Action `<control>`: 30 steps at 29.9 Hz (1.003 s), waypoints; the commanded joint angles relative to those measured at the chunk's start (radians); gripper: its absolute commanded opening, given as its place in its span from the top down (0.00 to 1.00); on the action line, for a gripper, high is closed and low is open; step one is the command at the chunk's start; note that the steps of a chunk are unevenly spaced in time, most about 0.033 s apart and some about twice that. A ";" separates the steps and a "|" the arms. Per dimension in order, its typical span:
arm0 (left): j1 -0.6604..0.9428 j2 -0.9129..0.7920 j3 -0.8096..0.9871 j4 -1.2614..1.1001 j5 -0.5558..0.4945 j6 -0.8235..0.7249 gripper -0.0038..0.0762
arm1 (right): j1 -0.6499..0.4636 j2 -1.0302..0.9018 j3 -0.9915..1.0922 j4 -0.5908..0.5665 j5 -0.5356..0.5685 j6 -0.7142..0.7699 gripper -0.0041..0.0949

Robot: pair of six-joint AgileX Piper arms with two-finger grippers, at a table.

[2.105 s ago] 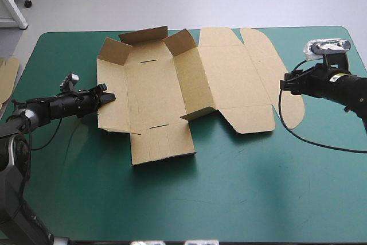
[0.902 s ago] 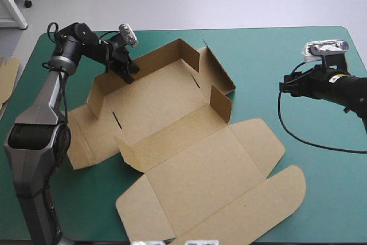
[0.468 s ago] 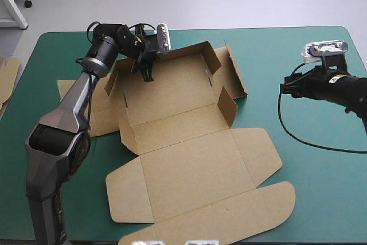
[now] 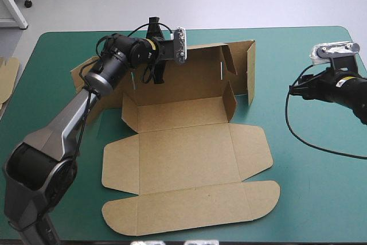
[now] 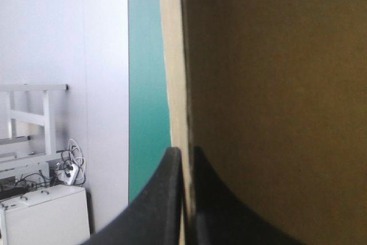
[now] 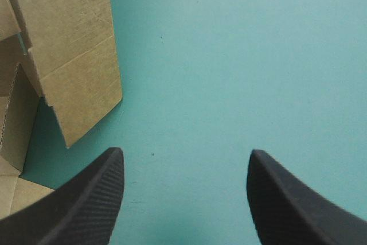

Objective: Fold the box

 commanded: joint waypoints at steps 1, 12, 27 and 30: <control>-0.062 -0.158 0.124 0.123 -0.176 -0.187 0.97 | 0.000 -0.049 -0.044 0.000 -0.029 0.019 0.38; -0.298 -0.321 0.421 0.811 -0.144 -0.905 0.97 | 0.000 -0.053 -0.044 0.005 0.024 0.033 0.38; -0.285 -0.351 0.520 0.795 -0.508 -0.740 0.97 | 0.000 -0.053 -0.046 -0.057 0.074 0.104 0.38; -0.272 -0.351 0.532 0.863 -0.547 -0.742 0.97 | 0.000 -0.053 -0.046 -0.091 0.085 0.126 0.38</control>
